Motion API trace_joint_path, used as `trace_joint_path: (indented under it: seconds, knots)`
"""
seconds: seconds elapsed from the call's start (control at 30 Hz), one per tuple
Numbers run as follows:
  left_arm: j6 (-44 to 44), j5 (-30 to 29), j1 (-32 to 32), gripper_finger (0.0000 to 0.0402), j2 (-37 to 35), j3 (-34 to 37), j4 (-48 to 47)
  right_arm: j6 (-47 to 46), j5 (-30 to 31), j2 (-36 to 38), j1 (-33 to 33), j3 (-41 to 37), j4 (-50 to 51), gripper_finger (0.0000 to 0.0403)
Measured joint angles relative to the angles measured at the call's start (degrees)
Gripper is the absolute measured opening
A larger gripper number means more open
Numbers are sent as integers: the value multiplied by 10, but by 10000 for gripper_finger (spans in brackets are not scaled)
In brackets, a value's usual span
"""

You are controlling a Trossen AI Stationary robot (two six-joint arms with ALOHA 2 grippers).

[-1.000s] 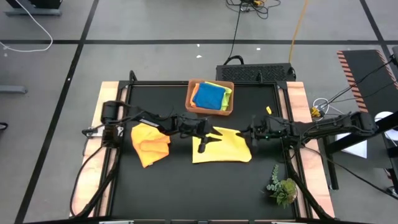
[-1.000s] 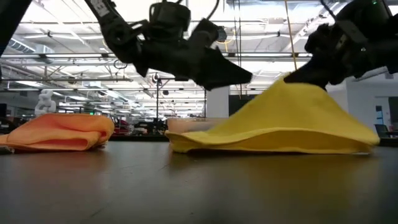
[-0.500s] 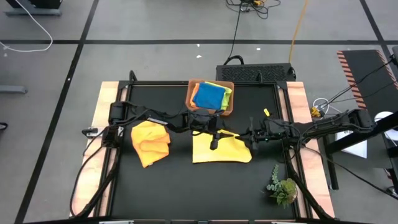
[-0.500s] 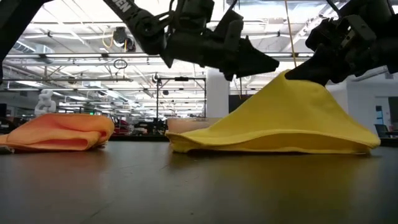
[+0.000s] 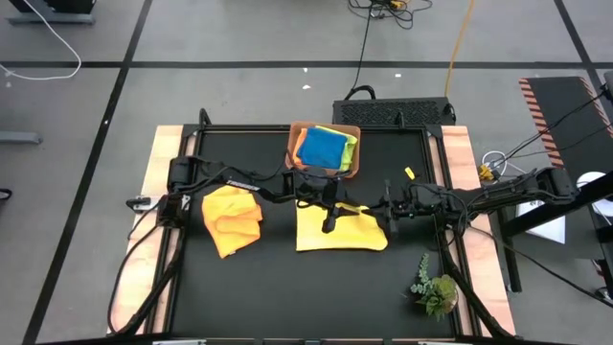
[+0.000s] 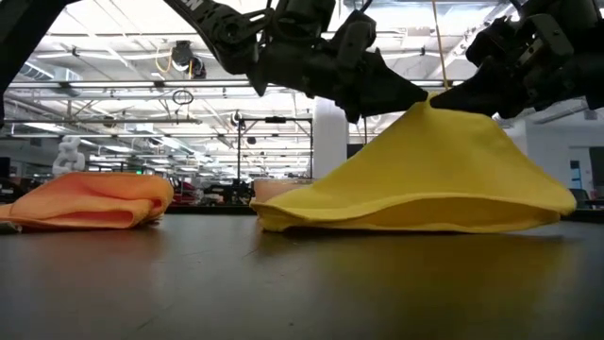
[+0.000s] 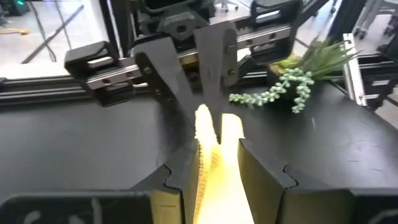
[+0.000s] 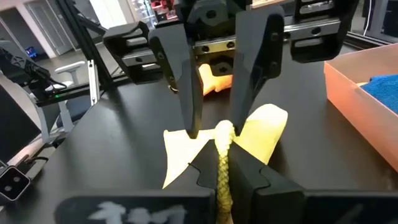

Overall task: Fold microfiber towels
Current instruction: Fold the yellow microfiber towel

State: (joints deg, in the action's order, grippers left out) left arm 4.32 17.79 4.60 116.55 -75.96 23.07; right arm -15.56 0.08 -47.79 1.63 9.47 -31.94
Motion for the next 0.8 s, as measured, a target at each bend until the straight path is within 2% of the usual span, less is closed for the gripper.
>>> trace_joint_path:
  seconds: [0.53, 0.67, 0.73, 0.8]
  knots:
    - [-6, 4, 2, 113, 0, 0, 10, 28, -5, 0, 0, 0, -43, 6]
    - [-19, 4, 10, 113, 0, 0, 10, 32, -23, 0, 0, 0, -55, 6]
    - [-27, 18, 16, 113, -1, 0, 11, 34, -31, 0, 0, 0, -60, 6]
    - [-33, 58, 23, 113, -2, -3, 10, 38, -33, 0, 0, 0, -66, 6]
